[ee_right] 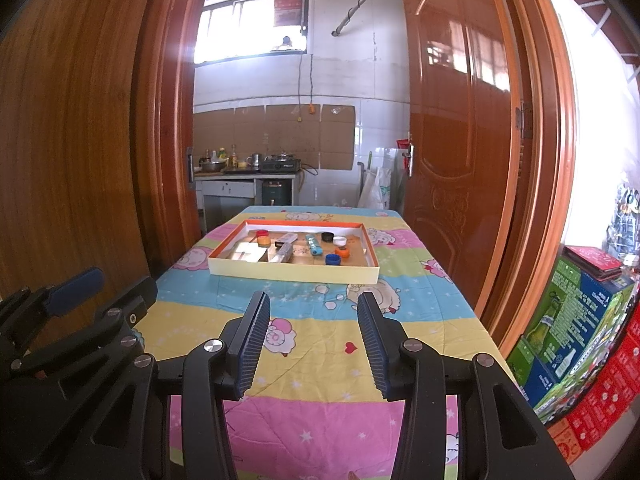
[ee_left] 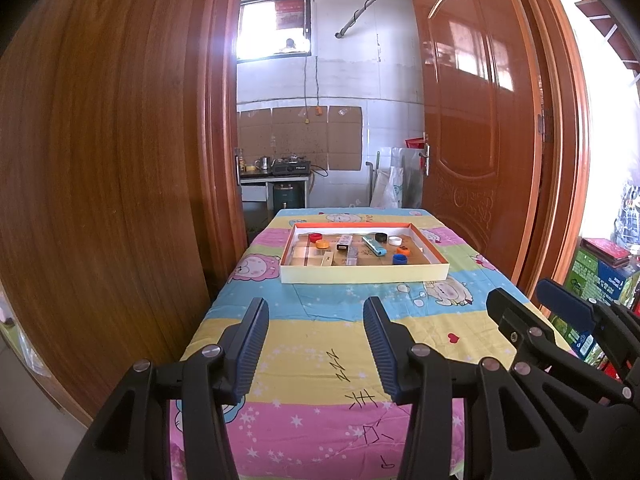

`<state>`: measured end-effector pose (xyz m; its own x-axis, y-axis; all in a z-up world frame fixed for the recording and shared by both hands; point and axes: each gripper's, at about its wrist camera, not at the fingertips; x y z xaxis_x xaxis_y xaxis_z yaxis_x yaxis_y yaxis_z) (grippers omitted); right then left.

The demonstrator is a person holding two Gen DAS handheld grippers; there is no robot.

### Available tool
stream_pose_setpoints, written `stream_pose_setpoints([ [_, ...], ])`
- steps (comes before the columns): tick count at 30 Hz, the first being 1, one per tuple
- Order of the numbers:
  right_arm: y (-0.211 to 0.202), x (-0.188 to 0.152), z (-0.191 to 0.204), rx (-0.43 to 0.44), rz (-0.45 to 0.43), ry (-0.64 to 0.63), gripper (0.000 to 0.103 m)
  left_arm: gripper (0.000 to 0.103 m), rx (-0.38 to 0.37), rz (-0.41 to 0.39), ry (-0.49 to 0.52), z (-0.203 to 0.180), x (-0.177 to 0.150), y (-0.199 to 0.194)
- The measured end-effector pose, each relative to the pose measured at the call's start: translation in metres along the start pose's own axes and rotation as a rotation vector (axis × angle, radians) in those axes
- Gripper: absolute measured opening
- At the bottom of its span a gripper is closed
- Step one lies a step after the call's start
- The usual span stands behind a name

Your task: Organize rigid objects

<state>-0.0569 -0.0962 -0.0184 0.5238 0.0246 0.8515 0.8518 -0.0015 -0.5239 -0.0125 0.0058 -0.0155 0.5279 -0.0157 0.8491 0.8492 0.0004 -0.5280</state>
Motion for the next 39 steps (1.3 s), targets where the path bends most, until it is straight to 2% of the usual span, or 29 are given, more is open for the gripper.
stream_pose_setpoints([
  [39,0.0005,0.0001,0.0029,0.003,0.000,0.000,0.047,0.049,0.000,0.002,-0.001,-0.0001,-0.0034,-0.0005],
])
Point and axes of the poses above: each gripper's, at about its wrist camera, not at the fingertips, and y roughly the way its jaws point, z to its left, x to its top, and after that the axes turned 9 degrees about z, right-handed
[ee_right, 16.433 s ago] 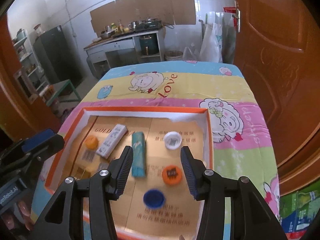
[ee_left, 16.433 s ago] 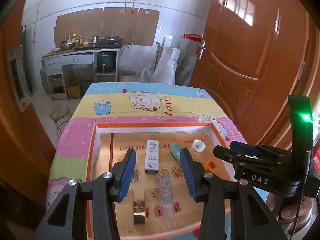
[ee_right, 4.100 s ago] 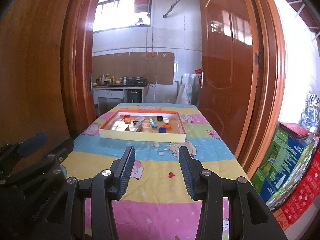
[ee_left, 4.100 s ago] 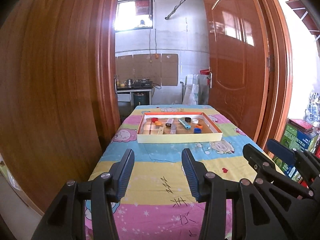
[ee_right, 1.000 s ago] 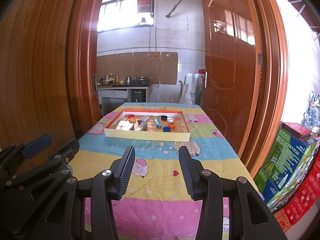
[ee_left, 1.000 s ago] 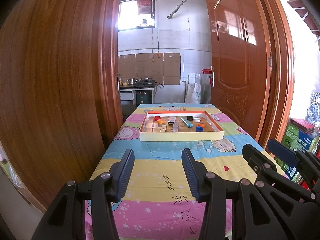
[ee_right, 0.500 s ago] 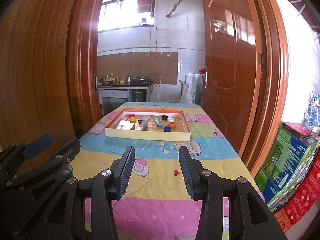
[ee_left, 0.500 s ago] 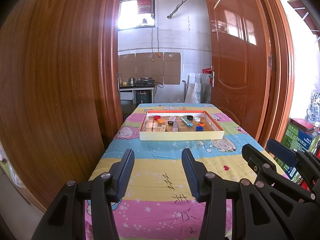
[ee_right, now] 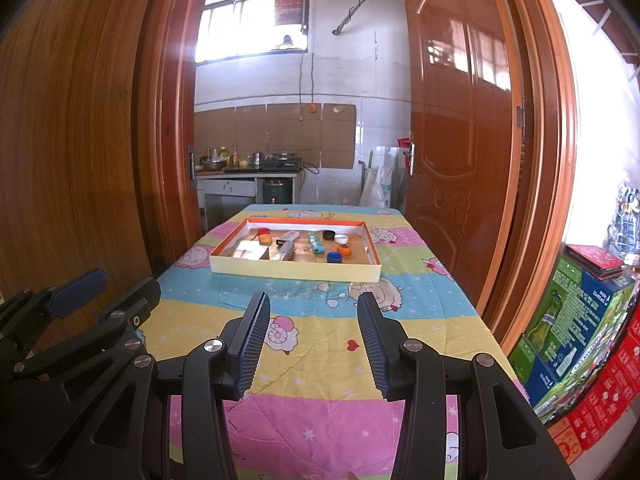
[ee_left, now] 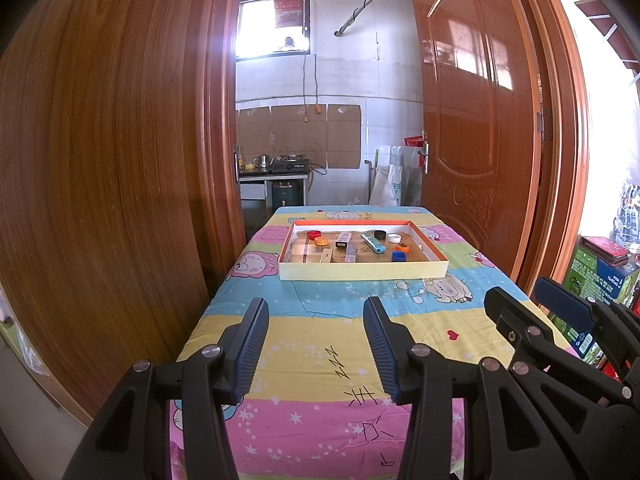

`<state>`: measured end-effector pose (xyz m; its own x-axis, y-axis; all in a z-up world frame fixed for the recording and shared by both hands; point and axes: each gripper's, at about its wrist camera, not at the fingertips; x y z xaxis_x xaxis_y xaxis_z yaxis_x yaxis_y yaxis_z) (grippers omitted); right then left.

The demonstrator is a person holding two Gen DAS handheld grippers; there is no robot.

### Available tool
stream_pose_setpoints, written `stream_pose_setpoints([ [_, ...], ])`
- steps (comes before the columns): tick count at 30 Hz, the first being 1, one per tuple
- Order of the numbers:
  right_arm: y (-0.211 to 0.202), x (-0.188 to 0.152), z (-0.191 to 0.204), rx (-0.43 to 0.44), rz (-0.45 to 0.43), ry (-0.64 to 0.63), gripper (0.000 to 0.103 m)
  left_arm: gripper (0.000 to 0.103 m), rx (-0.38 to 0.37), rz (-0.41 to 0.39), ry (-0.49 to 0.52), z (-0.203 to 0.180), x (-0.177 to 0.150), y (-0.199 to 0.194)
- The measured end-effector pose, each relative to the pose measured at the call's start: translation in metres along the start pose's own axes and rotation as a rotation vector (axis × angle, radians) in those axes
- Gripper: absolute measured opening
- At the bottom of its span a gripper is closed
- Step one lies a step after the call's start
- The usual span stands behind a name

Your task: Organize rigid objects

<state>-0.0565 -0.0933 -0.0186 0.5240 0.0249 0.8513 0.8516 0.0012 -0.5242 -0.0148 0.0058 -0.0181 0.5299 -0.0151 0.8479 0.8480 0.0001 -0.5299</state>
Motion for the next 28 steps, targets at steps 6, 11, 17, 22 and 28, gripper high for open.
stream_pose_setpoints([
  [6,0.0000,-0.0007,0.0009,0.002,0.001,0.000,0.047,0.049,-0.002,0.003,-0.002,0.0000,-0.0007,0.0006],
  [11,0.0003,-0.0013,0.0023,0.001,0.001,0.000,0.047,0.049,-0.008,0.006,0.003,-0.0011,-0.0028,-0.0004],
  [17,0.0005,-0.0013,0.0024,0.002,0.001,-0.001,0.047,0.049,-0.007,0.007,0.002,-0.0013,-0.0024,-0.0004],
  [22,0.0001,-0.0011,0.0015,0.002,0.000,-0.001,0.047,0.049,-0.005,0.006,0.001,-0.0004,-0.0018,-0.0014],
  [28,0.0003,-0.0016,0.0029,0.001,-0.001,-0.001,0.047,0.049,-0.007,0.006,0.002,0.0007,-0.0008,-0.0019],
])
Point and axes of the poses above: each gripper's, at about its wrist camera, not at the fingertips, and y roughly the way its jaws point, z to its left, x to its top, and after that the axes turned 9 degrees about z, right-handed
